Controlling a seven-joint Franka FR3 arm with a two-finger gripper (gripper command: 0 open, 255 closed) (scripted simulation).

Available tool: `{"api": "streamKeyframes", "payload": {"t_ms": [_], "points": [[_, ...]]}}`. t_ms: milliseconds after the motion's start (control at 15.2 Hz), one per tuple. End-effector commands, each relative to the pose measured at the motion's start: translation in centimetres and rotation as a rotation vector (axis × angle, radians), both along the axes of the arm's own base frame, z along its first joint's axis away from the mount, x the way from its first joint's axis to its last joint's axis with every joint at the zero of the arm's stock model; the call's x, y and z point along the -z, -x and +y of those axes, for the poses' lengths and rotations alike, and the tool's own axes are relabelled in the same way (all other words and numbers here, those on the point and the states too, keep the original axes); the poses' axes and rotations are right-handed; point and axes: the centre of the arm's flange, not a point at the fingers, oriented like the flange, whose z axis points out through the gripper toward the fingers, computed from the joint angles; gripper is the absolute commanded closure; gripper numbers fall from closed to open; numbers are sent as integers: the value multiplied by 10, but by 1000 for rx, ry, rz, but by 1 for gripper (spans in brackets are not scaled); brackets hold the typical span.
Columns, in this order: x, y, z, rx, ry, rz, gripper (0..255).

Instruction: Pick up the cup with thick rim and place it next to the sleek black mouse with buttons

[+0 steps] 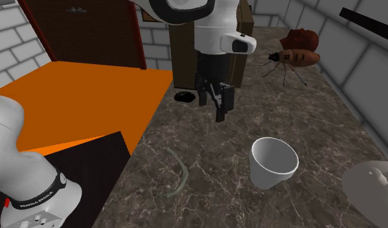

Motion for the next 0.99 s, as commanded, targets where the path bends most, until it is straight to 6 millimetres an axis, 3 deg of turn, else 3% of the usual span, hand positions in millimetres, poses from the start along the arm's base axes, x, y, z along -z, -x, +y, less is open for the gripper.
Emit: {"api": "streamKeyframes", "payload": {"t_ms": [0,660,924], "points": [[12,-20,-14,-4,7,5,0],[72,-118,-80,-20,37,30,0],[89,-120,-85,-20,38,31,0]]}}
